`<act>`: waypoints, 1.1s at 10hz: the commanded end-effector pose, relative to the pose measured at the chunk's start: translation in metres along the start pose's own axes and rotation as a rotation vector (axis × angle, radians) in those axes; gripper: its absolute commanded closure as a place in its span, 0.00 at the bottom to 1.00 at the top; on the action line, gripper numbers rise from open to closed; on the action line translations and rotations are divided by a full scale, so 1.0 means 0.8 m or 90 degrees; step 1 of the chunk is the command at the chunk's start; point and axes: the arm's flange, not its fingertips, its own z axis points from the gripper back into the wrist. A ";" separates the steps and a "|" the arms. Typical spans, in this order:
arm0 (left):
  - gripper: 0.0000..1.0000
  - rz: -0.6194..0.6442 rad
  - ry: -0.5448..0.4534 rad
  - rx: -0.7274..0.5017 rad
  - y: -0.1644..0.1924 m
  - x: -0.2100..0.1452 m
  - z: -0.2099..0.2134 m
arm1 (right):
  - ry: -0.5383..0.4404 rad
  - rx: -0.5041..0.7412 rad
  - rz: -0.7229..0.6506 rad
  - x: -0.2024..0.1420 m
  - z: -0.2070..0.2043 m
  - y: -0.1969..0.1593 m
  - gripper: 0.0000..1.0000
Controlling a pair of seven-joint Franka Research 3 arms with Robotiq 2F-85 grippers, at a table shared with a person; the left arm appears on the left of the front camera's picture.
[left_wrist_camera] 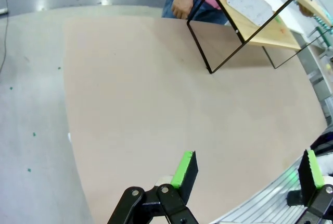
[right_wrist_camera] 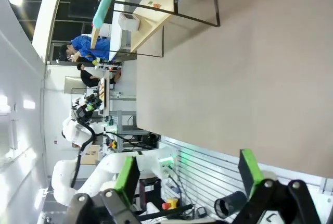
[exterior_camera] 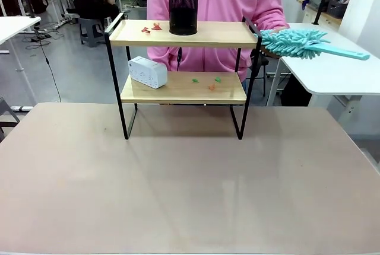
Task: Clean the shelf.
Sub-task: Pick up the Duster from the human.
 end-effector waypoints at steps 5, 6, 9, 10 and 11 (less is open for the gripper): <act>0.00 -0.015 -0.008 -0.009 0.000 0.002 0.001 | 0.052 0.120 -0.254 0.160 -0.097 0.059 0.00; 0.00 -0.015 -0.008 -0.009 0.000 0.002 0.001 | 0.058 0.109 -0.242 0.138 -0.087 0.057 0.00; 0.00 -0.015 -0.008 -0.009 0.000 0.002 0.001 | 0.070 0.129 -0.292 0.167 -0.109 0.054 0.00; 0.00 -0.015 -0.008 -0.009 0.000 0.002 0.001 | 0.088 0.133 -0.312 0.179 -0.125 0.058 0.00; 0.00 -0.015 -0.008 -0.009 0.000 0.002 0.001 | 0.102 0.133 -0.320 0.195 -0.142 0.056 0.00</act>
